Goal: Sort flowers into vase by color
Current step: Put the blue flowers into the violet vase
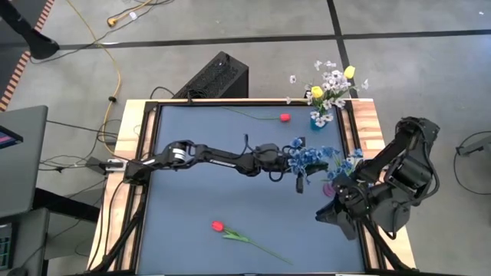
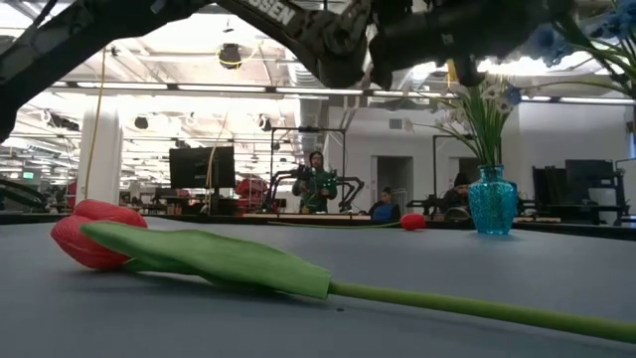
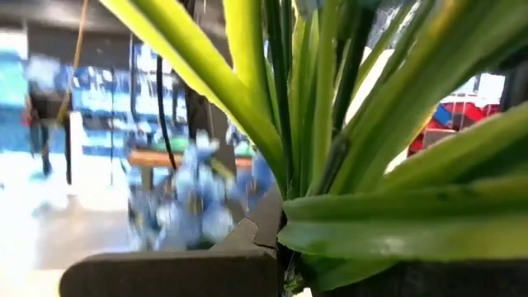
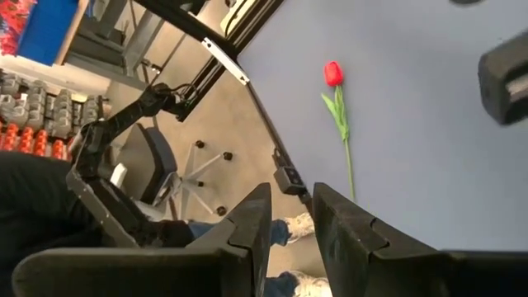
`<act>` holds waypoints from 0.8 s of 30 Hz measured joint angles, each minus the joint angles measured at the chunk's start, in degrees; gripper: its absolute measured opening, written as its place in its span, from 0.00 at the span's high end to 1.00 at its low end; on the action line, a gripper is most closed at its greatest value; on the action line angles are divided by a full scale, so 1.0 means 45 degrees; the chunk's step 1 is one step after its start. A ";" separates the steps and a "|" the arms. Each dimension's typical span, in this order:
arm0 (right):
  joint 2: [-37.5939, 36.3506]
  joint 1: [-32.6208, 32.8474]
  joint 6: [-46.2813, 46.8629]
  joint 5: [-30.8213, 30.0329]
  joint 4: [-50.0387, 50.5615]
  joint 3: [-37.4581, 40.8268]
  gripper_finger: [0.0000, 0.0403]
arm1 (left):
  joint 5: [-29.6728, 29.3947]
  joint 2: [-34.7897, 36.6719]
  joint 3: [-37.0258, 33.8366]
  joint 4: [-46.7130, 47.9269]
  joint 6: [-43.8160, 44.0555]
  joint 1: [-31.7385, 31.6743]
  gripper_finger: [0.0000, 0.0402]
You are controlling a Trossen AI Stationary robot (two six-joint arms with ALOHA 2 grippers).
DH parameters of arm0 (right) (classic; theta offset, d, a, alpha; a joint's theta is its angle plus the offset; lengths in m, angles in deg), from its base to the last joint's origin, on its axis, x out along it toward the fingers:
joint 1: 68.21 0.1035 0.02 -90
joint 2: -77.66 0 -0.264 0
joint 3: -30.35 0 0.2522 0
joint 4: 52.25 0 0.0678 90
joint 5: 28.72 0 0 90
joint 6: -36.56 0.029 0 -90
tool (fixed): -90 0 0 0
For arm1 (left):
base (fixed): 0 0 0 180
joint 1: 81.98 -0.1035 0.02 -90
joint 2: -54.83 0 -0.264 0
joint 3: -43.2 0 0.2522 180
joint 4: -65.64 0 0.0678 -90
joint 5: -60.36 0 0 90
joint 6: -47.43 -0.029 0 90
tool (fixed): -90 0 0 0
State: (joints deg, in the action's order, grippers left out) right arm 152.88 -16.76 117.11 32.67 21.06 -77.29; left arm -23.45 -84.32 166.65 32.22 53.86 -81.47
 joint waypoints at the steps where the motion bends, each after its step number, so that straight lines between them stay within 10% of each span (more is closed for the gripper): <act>1: 0.0000 -0.0074 -0.0013 -0.0001 0.0052 0.0000 0.71 | -0.0010 -0.0137 0.0024 0.0178 0.0109 -0.0004 0.97; 15: -0.0579 -0.0863 -0.2246 -0.0237 0.0988 0.0000 0.71 | 0.1196 0.0052 0.0053 0.0480 0.0160 -0.0206 0.97; 24: -0.1884 -0.1059 -0.3580 -0.0322 0.2918 -0.0005 0.71 | 0.1504 0.2931 0.0075 0.5901 0.0074 -0.1039 0.97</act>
State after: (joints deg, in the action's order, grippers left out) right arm 144.40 -21.53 100.99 31.23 34.19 -77.32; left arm -16.69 -71.13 166.99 58.77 54.20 -86.15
